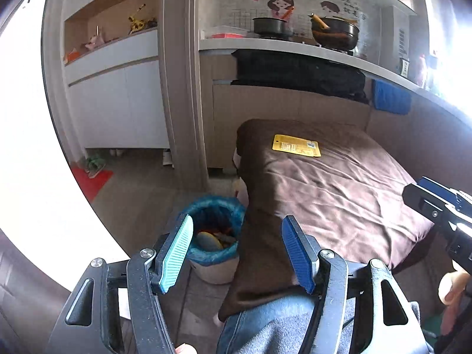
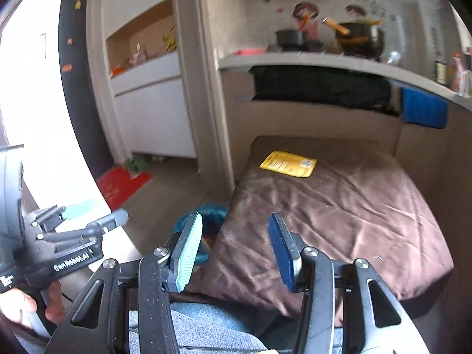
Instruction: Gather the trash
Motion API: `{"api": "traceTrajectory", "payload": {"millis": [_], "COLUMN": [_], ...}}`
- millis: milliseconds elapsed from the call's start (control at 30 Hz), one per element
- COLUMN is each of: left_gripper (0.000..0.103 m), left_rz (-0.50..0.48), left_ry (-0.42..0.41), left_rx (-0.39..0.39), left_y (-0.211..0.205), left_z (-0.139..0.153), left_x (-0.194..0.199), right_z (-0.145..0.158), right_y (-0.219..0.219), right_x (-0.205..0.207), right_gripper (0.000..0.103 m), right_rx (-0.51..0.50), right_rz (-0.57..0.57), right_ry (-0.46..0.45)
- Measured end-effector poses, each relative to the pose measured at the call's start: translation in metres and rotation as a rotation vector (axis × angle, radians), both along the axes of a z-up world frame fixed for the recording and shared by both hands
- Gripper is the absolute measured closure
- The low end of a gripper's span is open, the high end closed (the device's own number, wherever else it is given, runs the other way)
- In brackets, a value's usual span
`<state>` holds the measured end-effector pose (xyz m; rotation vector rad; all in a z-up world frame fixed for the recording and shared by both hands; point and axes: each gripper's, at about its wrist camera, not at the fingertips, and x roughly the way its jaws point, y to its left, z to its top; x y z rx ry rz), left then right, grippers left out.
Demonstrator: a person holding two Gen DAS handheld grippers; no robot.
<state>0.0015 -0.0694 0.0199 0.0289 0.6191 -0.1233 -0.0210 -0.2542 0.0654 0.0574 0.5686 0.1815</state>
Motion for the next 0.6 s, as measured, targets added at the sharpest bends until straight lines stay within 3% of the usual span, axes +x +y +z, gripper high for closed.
{"api": "traceTrajectory", "payload": {"millis": [67, 233, 600], "left_gripper": [0.040, 0.040, 0.040], "left_rz": [0.015, 0.016, 0.013], "left_ry": [-0.025, -0.084, -0.046], "left_rx": [0.029, 0.005, -0.001], "left_y": [-0.003, 0.001, -0.003], "left_z": [0.004, 0.016, 0.010], "left_x": [-0.009, -0.030, -0.030], "right_z": [0.000, -0.004, -0.006], "right_y": [-0.001, 0.008, 0.010], "right_x": [-0.009, -0.029, -0.035], "right_gripper": [0.058, 0.058, 0.058], "right_rx": [0.006, -0.060, -0.048], "right_rz": [-0.018, -0.040, -0.020], "right_ry": [-0.011, -0.037, -0.044]}}
